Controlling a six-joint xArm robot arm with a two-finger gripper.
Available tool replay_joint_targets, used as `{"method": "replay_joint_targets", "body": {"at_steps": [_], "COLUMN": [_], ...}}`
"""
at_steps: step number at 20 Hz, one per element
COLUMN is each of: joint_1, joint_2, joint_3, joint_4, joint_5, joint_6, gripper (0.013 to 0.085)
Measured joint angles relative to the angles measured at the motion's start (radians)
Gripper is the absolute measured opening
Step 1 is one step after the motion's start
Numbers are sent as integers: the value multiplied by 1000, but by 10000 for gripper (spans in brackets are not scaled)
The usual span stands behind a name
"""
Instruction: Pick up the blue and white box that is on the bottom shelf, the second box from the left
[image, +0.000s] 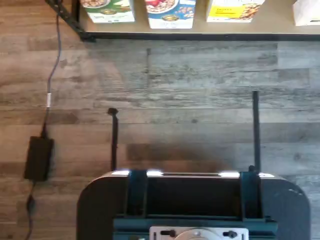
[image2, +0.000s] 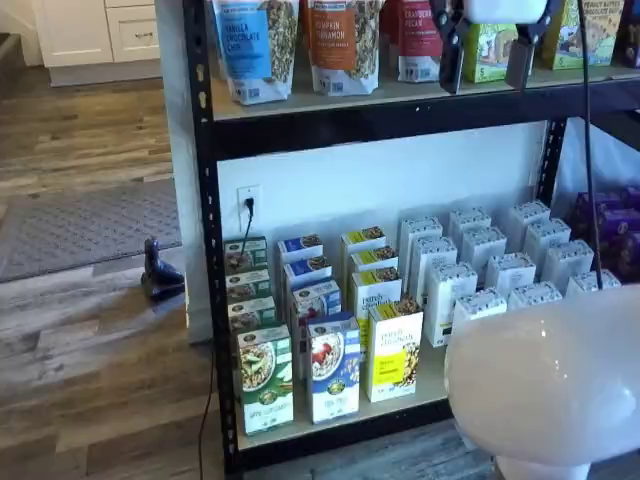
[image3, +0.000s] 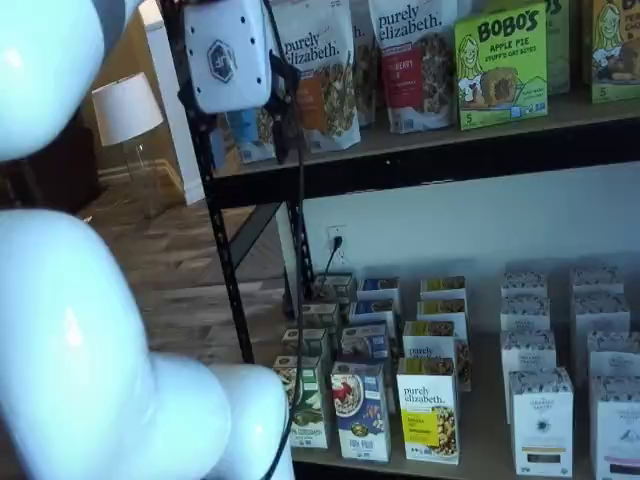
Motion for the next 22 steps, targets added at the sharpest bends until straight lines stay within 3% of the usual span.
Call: {"method": "replay_joint_targets", "body": {"at_steps": [10,14,22], "joint_1": [14,40,77], "joint_2": [-14,-12,-22], "joint_3": [117,172,309], "joint_4": [-13,-24,0], "joint_5": [-121,-169,-292], "joint_6": [6,28,64], "gripper": [850,850,850]}}
